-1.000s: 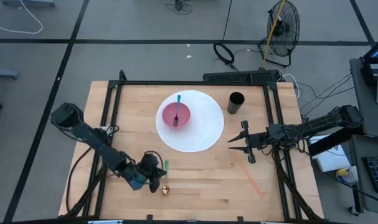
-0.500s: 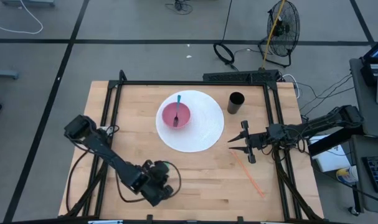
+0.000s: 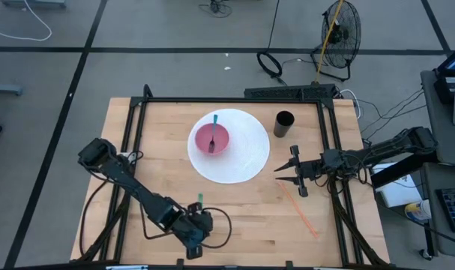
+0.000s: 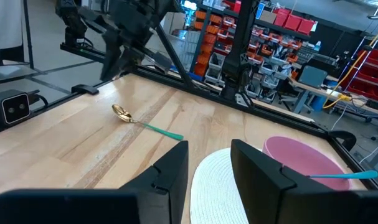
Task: Pick & Place Utensil
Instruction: Put the green spoon into the pink bowl
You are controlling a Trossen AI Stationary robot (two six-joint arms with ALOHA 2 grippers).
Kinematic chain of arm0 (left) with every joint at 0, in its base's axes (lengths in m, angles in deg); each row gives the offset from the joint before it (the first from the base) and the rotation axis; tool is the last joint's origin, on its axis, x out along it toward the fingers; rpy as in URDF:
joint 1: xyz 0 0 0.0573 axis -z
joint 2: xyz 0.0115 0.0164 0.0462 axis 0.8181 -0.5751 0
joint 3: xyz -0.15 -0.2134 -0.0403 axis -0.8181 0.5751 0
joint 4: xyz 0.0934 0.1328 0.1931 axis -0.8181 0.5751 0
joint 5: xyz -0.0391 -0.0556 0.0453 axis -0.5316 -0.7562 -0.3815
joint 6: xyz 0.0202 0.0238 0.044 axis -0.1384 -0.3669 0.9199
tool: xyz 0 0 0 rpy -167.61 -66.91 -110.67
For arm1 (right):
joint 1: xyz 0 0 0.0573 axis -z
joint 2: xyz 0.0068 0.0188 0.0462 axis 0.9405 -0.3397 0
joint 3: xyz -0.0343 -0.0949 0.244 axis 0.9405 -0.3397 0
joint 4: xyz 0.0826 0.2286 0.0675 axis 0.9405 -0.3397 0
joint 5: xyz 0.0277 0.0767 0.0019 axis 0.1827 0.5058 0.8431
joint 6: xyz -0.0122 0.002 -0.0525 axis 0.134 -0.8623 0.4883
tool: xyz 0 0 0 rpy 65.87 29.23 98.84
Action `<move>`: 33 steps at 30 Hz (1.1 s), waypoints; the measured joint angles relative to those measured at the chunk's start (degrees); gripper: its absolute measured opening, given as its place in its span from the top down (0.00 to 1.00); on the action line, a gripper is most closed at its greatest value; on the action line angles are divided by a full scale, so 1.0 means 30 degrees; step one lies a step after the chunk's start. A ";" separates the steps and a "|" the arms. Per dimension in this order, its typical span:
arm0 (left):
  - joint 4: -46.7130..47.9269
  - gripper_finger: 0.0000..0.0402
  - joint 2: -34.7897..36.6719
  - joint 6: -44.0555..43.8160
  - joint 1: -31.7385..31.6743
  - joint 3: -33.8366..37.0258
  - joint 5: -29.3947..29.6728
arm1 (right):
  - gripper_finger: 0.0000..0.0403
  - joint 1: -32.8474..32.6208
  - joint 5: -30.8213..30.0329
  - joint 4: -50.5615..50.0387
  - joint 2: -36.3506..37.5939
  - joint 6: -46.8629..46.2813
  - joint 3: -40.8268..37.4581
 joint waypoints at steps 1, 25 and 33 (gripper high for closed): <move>-0.0377 0.93 0.0000 0.0292 -0.0027 0.0000 -0.0003 | 0.71 0.0003 0.0000 0.0000 0.0007 0.0000 0.0000; 0.4993 0.76 -0.0007 -0.6138 -0.1430 0.0007 0.1150 | 0.71 0.0004 0.0000 -0.0006 0.0001 0.0007 0.0004; 0.4980 0.53 -0.0007 -0.9456 -0.2085 0.0596 0.1173 | 0.71 0.0002 0.0000 -0.0007 0.0002 0.0007 0.0004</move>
